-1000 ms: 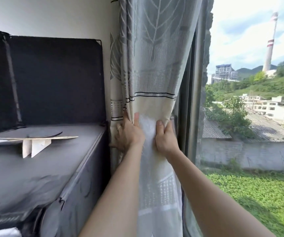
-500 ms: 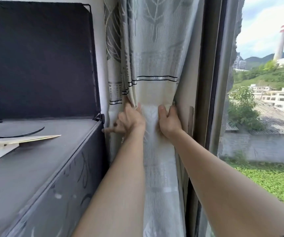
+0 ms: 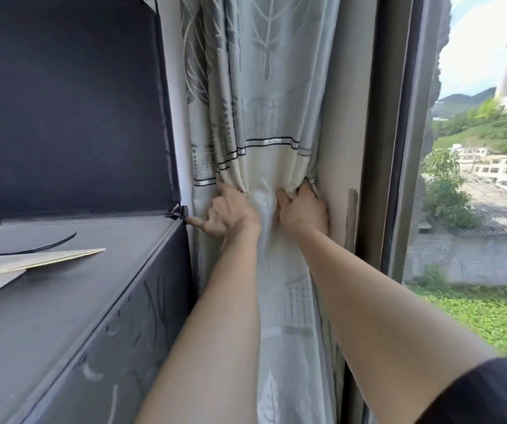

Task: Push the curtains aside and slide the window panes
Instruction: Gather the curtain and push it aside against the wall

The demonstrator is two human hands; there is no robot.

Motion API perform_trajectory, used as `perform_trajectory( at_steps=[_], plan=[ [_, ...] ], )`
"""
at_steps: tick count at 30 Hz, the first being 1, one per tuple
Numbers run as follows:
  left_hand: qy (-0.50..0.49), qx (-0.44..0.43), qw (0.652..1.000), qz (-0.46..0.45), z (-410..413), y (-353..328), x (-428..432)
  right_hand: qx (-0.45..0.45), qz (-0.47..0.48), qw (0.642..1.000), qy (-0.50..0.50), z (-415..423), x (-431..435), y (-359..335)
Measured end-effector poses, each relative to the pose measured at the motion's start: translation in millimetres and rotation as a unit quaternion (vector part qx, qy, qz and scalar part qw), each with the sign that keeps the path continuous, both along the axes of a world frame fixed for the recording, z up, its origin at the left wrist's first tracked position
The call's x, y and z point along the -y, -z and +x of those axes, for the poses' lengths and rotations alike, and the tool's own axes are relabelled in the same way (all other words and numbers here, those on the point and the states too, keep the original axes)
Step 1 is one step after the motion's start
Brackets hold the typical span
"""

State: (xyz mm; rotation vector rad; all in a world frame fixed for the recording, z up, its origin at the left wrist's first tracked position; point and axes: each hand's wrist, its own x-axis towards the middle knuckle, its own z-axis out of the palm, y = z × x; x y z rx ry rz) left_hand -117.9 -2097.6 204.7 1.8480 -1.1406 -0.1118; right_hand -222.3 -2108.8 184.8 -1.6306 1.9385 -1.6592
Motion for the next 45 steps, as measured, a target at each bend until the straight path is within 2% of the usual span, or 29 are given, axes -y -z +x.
perform_trajectory(
  at_steps=[6,13,17,22,28,32,35,38,45],
  plan=[
    [0.021,0.017,1.000,0.012,4,13,-48,0.014,0.037,0.999,-0.015,-1,-44,8],
    [0.065,0.044,0.997,0.017,17,32,-154,0.007,0.120,0.993,-0.012,-6,-155,28],
    [0.101,0.053,0.993,0.031,27,39,-223,-0.011,0.134,0.991,-0.014,-4,-223,37],
    [0.138,-0.006,0.990,0.028,32,42,-298,-0.028,0.109,0.993,-0.020,-1,-302,42],
    [0.231,-0.110,0.966,-0.045,44,48,-371,0.016,0.042,0.998,-0.034,5,-399,43],
    [0.317,-0.167,0.920,-0.161,54,37,-415,0.083,-0.055,0.994,-0.049,9,-451,23],
    [0.339,-0.135,0.898,-0.248,63,17,-449,0.106,-0.144,0.983,-0.047,13,-483,0],
    [0.362,-0.093,0.878,-0.299,67,-9,-472,0.091,-0.203,0.974,-0.042,18,-503,-22],
    [0.377,0.057,0.841,-0.384,77,-56,-505,-0.064,-0.330,0.942,-0.010,29,-526,-74]
  ],
)
